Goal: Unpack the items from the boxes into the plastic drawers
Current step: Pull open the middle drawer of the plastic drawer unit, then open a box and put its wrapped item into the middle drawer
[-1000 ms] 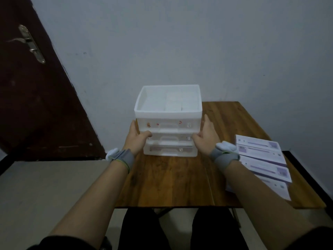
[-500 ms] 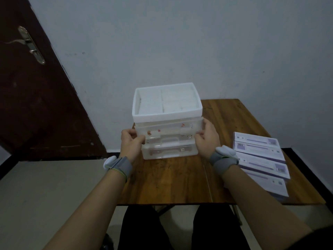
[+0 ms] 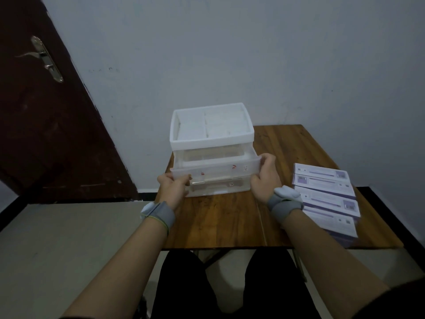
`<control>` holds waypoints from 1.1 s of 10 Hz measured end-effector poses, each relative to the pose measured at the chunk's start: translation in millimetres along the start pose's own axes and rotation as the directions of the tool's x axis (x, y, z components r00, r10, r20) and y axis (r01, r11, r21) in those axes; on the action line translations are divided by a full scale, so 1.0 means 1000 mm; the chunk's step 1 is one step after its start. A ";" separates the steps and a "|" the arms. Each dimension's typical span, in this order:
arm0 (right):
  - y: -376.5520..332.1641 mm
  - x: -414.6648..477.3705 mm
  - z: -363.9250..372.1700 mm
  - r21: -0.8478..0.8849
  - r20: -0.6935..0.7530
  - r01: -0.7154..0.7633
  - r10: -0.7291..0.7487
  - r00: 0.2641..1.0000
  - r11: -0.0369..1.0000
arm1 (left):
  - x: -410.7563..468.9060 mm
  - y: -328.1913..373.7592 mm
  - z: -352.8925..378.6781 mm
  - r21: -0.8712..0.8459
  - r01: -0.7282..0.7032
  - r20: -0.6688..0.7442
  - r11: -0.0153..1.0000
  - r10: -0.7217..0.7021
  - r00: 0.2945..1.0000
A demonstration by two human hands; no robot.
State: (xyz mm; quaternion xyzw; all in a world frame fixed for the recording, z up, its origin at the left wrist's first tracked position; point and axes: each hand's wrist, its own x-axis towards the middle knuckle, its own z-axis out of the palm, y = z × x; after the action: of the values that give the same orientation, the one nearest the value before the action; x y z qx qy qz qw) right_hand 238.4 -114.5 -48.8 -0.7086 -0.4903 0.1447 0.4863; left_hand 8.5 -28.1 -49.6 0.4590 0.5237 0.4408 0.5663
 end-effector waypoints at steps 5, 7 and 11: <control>0.092 -0.038 -0.064 -0.743 -0.270 -0.199 -0.015 0.963 0.639 | -0.002 -0.047 0.079 0.174 0.033 0.370 0.984 -0.097 0.924; 0.096 -0.021 -0.064 -0.552 -0.359 -0.224 0.013 0.933 0.803 | 0.008 -0.053 0.096 0.175 0.055 0.321 0.983 -0.110 0.941; 0.108 0.003 -0.093 0.251 -0.579 -0.270 0.368 0.727 0.929 | 0.003 -0.063 0.155 0.537 -0.318 0.680 0.781 -0.179 0.711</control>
State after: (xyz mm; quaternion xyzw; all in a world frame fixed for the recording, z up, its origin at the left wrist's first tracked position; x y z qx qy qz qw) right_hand 363.0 -168.4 -92.5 -0.7517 -0.1624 0.0232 0.6388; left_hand 164.2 -45.7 -107.6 0.7706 0.3649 0.0584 0.5192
